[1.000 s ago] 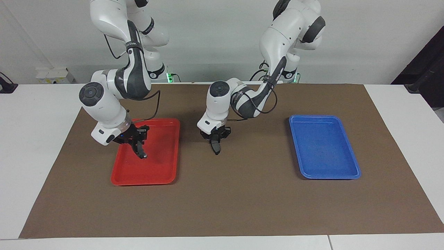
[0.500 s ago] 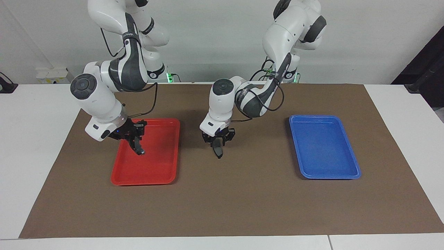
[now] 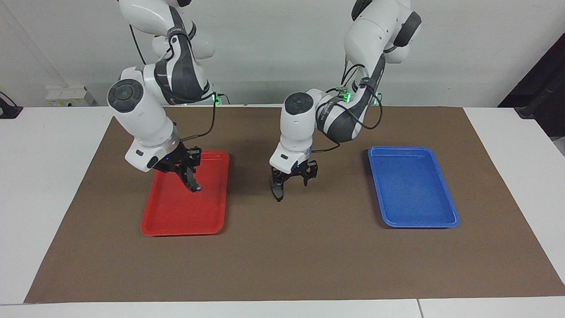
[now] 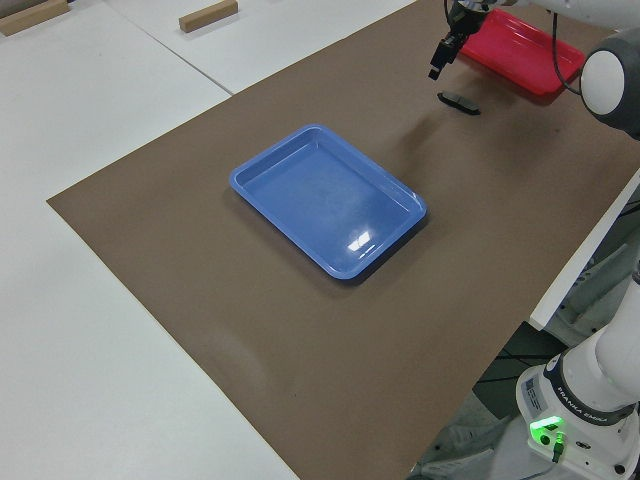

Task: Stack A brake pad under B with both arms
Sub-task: 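Lower the dark pad onto the table center and open the left gripper, then withdraw the left gripper while the right gripper carries the curved pad, then lower the curved pad onto the dark pad and open the right gripper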

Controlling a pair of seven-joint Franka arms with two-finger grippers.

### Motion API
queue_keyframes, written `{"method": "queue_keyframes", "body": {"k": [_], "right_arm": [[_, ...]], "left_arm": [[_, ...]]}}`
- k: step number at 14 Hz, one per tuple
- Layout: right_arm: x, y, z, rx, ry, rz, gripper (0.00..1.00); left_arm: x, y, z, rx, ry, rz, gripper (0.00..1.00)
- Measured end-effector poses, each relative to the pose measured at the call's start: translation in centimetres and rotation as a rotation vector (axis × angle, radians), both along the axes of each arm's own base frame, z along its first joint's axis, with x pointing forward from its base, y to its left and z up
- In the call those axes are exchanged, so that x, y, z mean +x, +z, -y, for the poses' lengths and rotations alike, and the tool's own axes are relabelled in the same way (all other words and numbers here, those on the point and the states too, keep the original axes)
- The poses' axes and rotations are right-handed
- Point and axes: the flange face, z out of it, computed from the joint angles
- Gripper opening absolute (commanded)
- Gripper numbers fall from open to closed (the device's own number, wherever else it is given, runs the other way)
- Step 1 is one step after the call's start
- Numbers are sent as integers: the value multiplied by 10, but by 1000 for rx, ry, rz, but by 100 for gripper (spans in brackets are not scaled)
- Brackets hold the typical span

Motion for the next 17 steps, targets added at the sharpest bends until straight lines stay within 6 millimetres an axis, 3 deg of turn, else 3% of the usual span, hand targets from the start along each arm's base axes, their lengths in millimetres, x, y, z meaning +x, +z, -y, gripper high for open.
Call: {"method": "queue_keyframes", "body": {"k": [4,8,10,14,15,17], "right_arm": [[-6,-3,-47,7,-34,1,0],[-15,-7,-133,37,-59,39,0],[-15,-24,-166,57,-38,50,0],[-10,-80,-204,60,18,46,0],[-9,-93,-209,50,34,48,0],[-10,-112,-218,39,54,38,0]], "left_arm": [[14,73,-86,44,-100,-78,99],[33,148,-189,47,-100,-91,99],[30,183,-236,26,-84,-85,99],[-2,238,-306,40,-85,-117,100],[-11,248,-320,40,-88,-122,100],[-19,249,-338,20,-81,-130,100]]}}
